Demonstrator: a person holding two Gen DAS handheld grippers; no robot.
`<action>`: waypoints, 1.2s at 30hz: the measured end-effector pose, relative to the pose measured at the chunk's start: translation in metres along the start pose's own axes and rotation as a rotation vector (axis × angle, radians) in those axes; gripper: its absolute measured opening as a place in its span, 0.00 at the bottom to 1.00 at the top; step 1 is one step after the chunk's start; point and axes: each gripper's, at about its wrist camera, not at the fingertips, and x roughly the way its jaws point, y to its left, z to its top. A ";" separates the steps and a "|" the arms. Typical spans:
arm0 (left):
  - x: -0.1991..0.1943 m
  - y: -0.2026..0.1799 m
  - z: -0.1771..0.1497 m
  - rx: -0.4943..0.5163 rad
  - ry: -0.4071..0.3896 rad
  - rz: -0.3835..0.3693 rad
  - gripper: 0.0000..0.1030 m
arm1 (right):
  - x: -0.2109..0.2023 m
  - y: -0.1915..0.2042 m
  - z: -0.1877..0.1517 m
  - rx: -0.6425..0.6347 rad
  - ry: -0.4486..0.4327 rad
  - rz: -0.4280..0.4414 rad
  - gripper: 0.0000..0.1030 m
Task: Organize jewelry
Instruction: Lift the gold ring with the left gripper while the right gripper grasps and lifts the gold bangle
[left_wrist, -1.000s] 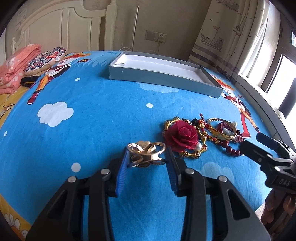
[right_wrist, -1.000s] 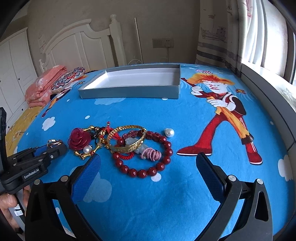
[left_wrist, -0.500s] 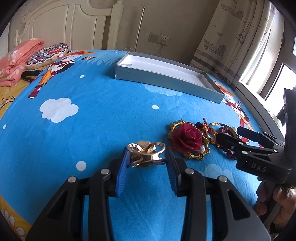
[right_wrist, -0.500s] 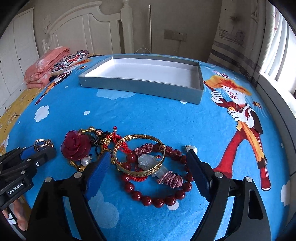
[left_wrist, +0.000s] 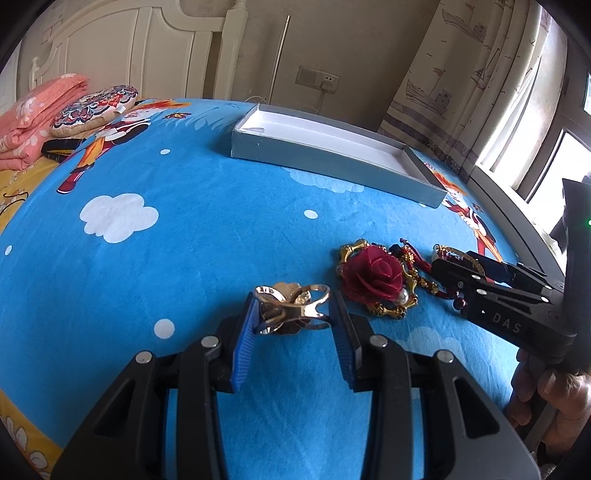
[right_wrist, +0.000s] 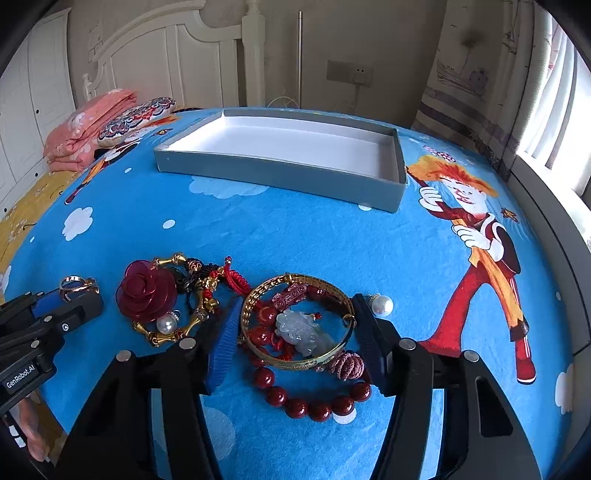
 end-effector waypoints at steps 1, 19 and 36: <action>0.000 0.000 0.000 0.002 -0.001 0.000 0.37 | -0.001 -0.002 0.000 0.007 -0.002 0.006 0.55; -0.004 -0.011 0.027 0.059 -0.011 -0.042 0.36 | -0.025 -0.021 0.007 0.078 -0.056 0.045 0.55; 0.049 -0.033 0.135 0.156 -0.053 -0.034 0.36 | 0.014 -0.032 0.081 0.130 -0.058 0.038 0.55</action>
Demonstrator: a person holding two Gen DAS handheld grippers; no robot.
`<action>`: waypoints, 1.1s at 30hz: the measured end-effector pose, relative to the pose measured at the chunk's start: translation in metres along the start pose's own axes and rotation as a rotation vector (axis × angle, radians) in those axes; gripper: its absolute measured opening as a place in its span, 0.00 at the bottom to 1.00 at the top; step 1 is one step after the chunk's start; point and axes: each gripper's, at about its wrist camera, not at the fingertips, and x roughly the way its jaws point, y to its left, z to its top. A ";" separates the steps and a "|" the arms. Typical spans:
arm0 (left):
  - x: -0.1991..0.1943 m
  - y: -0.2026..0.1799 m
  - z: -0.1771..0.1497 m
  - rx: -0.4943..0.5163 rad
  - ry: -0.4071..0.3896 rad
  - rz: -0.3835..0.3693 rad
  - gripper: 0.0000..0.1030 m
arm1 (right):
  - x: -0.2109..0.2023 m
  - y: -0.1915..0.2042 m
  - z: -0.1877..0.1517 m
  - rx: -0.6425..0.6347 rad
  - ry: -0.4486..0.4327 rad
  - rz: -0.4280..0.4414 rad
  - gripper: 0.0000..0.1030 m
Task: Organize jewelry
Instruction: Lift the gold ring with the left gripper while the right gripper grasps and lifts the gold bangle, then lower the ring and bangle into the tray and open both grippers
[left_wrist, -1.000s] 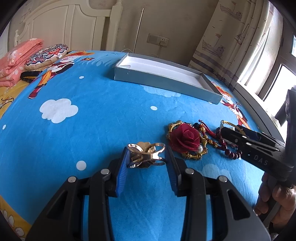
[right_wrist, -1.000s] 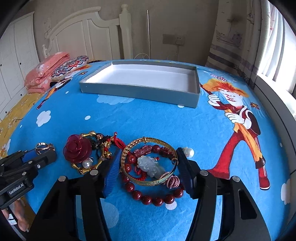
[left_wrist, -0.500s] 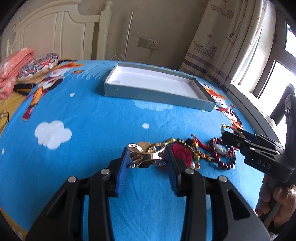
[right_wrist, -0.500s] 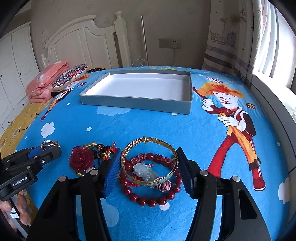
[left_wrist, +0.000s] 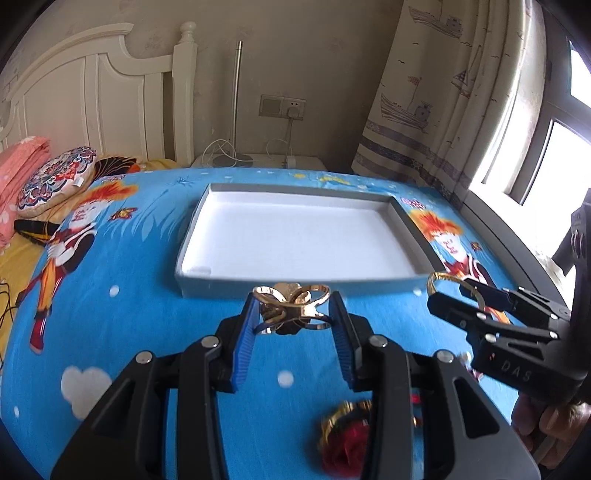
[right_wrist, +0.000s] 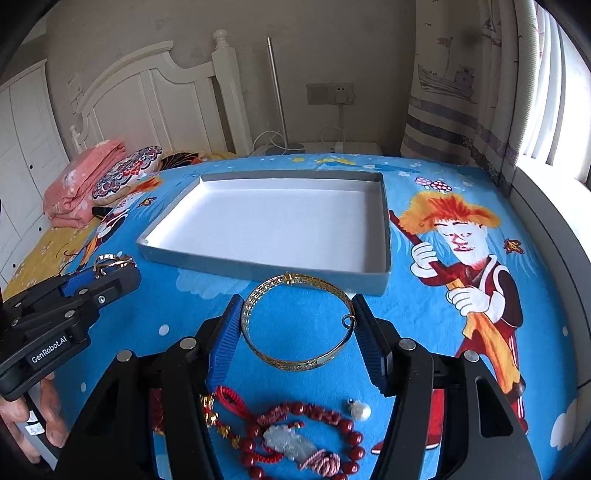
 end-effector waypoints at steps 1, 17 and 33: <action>0.007 0.002 0.005 -0.001 0.005 0.004 0.36 | 0.006 0.000 0.004 -0.004 0.007 -0.004 0.55; 0.100 0.021 0.044 -0.002 0.100 0.045 0.36 | 0.074 -0.009 0.047 0.004 0.067 -0.051 0.55; 0.117 0.023 0.037 0.003 0.140 0.074 0.37 | 0.101 -0.017 0.041 0.008 0.130 -0.071 0.55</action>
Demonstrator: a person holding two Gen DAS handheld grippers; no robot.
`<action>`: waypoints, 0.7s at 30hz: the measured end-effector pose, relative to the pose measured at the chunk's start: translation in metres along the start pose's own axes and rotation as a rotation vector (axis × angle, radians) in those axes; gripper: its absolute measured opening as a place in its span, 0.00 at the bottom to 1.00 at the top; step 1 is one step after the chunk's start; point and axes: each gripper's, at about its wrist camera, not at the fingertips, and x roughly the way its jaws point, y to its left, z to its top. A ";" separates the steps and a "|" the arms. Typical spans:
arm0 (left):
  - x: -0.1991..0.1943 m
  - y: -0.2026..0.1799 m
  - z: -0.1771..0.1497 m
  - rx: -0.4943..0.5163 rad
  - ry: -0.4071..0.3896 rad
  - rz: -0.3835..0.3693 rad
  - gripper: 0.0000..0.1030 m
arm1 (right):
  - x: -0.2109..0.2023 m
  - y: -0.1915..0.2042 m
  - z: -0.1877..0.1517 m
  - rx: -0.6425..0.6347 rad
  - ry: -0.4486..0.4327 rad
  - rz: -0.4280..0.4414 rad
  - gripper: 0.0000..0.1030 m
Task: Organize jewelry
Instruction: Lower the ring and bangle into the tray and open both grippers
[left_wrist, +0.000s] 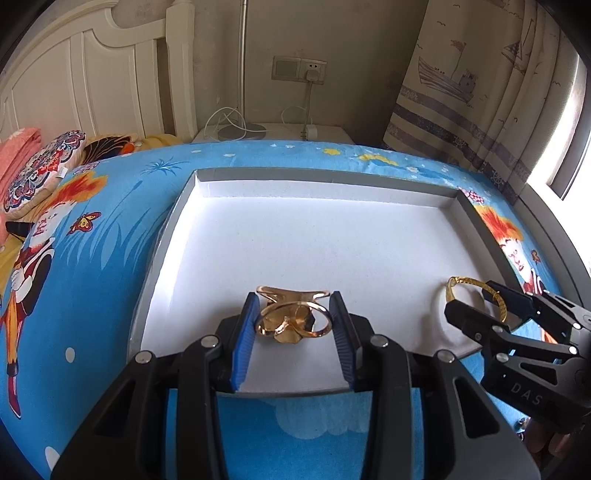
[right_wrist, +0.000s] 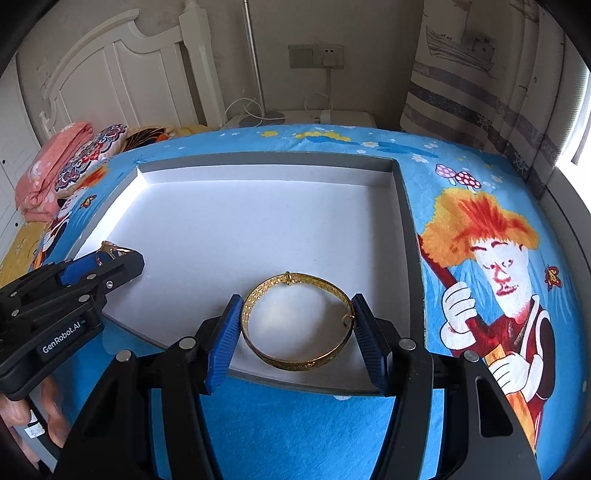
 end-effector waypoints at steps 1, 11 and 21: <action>0.001 0.000 0.000 0.002 0.008 0.009 0.38 | 0.000 0.000 0.000 -0.002 0.001 -0.002 0.55; -0.002 -0.005 -0.006 0.010 0.009 0.010 0.53 | 0.001 -0.001 0.000 -0.012 0.000 -0.007 0.55; -0.008 -0.006 -0.012 0.003 0.013 -0.006 0.53 | 0.003 0.000 0.002 -0.013 0.004 -0.024 0.55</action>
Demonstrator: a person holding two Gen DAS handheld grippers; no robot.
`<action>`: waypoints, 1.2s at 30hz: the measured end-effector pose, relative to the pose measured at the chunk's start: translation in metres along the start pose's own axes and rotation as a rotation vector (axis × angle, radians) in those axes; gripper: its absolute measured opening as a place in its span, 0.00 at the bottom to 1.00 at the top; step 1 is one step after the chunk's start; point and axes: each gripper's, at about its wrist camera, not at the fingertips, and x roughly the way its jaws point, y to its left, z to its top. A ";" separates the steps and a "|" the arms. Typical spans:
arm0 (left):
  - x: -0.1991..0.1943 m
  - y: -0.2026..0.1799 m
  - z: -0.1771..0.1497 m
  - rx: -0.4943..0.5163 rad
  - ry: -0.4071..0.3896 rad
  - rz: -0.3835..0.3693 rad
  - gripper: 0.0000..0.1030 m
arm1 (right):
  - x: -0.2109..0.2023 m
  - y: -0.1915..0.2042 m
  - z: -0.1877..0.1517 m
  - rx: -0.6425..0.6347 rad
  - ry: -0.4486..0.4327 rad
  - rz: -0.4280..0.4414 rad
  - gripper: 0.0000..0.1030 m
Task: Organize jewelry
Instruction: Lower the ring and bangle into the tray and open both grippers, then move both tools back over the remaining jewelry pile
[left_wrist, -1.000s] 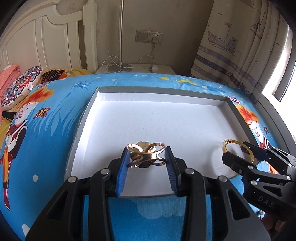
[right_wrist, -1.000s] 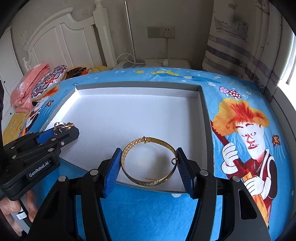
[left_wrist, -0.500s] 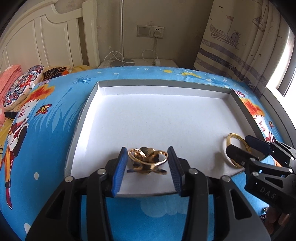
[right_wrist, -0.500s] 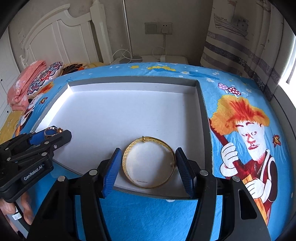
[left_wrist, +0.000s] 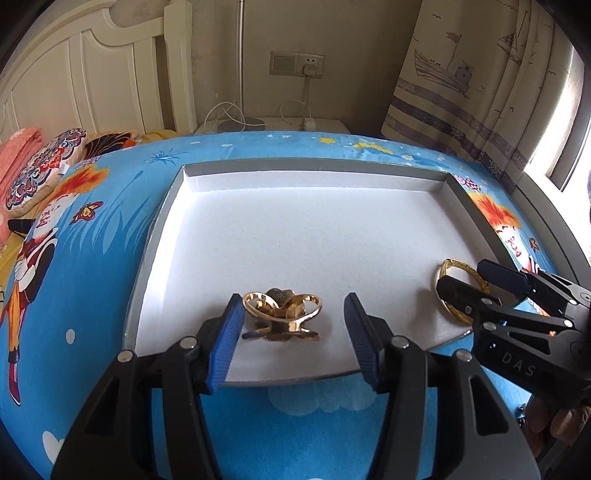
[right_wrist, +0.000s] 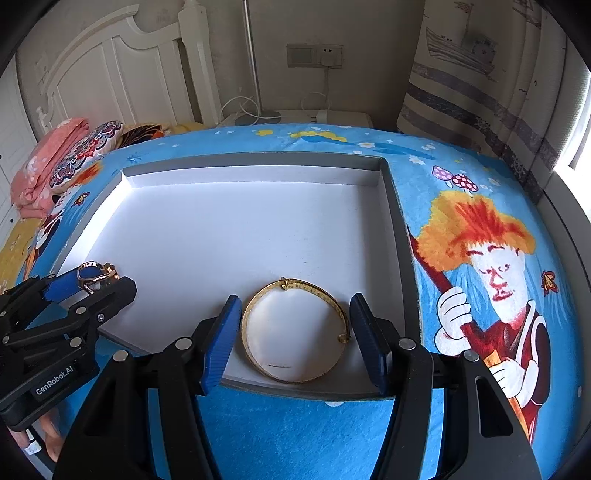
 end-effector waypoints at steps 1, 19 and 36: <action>0.000 0.000 0.000 -0.002 0.000 -0.001 0.53 | 0.000 0.000 0.000 0.001 -0.001 0.002 0.55; -0.083 0.008 -0.021 -0.078 -0.162 -0.049 0.60 | -0.059 0.000 -0.004 0.009 -0.138 0.037 0.83; -0.131 -0.001 -0.103 -0.109 -0.131 -0.077 0.60 | -0.128 -0.027 -0.097 0.073 -0.182 -0.016 0.84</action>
